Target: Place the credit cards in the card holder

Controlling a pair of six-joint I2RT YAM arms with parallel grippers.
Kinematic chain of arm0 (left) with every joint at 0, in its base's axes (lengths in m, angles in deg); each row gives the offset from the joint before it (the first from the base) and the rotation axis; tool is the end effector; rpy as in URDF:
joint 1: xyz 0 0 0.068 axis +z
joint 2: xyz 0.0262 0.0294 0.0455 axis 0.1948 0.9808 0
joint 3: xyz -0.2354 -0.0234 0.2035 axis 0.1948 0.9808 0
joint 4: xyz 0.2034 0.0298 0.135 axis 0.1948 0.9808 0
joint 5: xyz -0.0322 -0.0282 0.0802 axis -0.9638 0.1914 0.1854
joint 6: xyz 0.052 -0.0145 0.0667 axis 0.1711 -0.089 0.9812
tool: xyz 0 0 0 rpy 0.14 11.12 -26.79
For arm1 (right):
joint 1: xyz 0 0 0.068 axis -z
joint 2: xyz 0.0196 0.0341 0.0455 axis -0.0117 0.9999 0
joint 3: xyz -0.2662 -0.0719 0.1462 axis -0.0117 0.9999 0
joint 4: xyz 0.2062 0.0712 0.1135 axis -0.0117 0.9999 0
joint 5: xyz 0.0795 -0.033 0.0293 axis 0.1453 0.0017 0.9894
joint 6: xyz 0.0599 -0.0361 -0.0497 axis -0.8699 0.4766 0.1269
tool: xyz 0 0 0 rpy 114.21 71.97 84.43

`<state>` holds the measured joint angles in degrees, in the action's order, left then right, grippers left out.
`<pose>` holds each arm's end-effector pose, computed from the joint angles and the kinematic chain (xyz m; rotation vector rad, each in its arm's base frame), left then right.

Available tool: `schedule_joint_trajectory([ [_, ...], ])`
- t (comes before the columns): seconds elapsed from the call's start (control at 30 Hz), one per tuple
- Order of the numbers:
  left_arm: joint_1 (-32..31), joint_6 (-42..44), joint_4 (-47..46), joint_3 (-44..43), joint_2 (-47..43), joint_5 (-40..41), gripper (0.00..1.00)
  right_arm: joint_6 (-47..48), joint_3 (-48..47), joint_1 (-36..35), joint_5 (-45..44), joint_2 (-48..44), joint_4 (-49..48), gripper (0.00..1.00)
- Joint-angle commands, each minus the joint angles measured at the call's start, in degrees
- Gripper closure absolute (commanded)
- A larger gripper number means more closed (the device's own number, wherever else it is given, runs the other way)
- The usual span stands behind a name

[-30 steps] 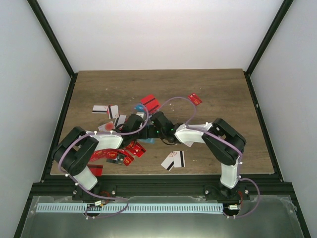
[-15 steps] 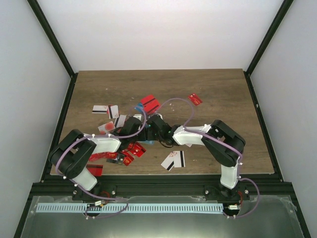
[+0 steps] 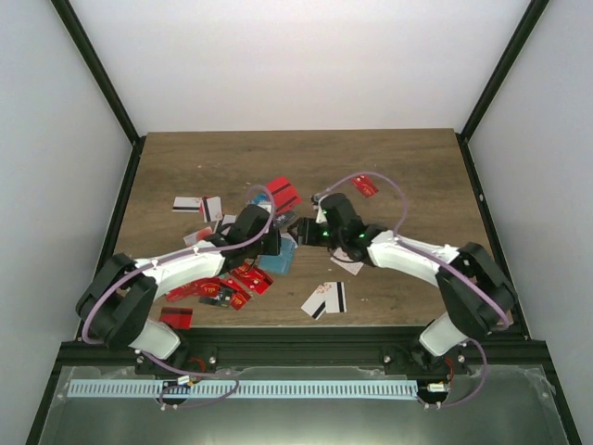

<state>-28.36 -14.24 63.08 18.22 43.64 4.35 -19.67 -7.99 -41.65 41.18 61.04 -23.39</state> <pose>0.2412 -0.1973 0.2029 0.2032 2.4290 -0.5420 0.2484 0.2475 0.2295 -0.1670 2.4124 0.9687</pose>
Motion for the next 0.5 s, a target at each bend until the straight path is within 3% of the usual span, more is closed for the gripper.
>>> schedule_joint_trajectory([
  [0.0,0.2,1.3,5.1,-1.8,-2.5,4.0,0.9,3.1,2.4,4.1,2.0,-6.2,-2.2,0.29],
  [0.07,0.3,1.3,5.9,-2.0,-3.8,5.4,0.88,4.5,3.6,5.0,0.3,-9.5,-2.9,0.2],
  [0.13,0.4,1.4,6.6,-2.1,-5.4,6.5,0.87,7.4,4.4,5.2,-1.7,-12.5,-3.3,0.03],
  [0.47,0.4,1.6,8.0,-1.4,-11.2,7.7,0.86,12.5,8.1,5.6,-3.9,-20.8,-6.9,0.0],
])
